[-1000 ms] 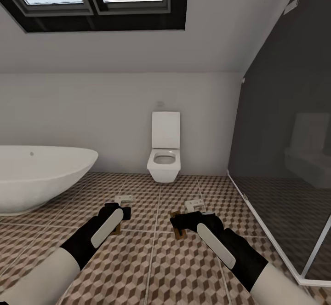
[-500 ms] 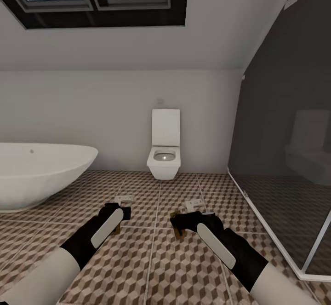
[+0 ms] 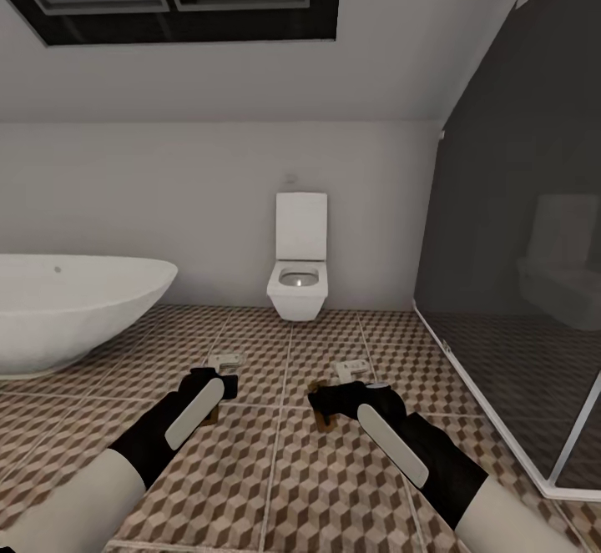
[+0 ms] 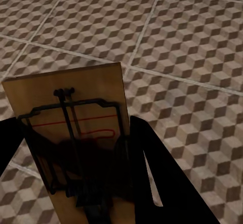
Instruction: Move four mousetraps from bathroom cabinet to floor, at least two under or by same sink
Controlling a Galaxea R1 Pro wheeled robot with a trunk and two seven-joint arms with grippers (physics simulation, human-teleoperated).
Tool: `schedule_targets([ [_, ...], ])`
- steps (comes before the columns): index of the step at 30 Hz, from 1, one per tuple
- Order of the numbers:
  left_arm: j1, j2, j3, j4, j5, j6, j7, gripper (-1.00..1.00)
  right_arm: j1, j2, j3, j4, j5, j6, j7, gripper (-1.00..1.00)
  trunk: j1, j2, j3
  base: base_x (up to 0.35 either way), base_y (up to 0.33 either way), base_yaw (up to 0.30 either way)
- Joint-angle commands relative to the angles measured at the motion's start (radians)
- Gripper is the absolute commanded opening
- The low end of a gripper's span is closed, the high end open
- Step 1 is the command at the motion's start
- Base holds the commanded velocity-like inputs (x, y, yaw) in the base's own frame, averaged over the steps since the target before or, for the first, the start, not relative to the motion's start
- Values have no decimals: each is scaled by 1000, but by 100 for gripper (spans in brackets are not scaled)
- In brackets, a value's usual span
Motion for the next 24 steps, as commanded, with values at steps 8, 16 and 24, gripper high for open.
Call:
schedule_targets([
  [8, -1, 1, -5, -2, 7, 2, 11, -100, -1, -4, 2, -22, -13, 0, -10, -100, 27, -50, -27, 0, 0, 0],
  [16, -1, 2, -6, -2, 6, 2, 10, -100, -1, -4, 2, -25, -13, 0, -10, -100, 31, -52, -58, 0, 0, 0],
  [24, -1, 2, -6, -3, 6, 2, 10, -100, -1, -4, 2, -26, -13, 0, -10, -100, 34, -54, -89, 0, 0, 0],
])
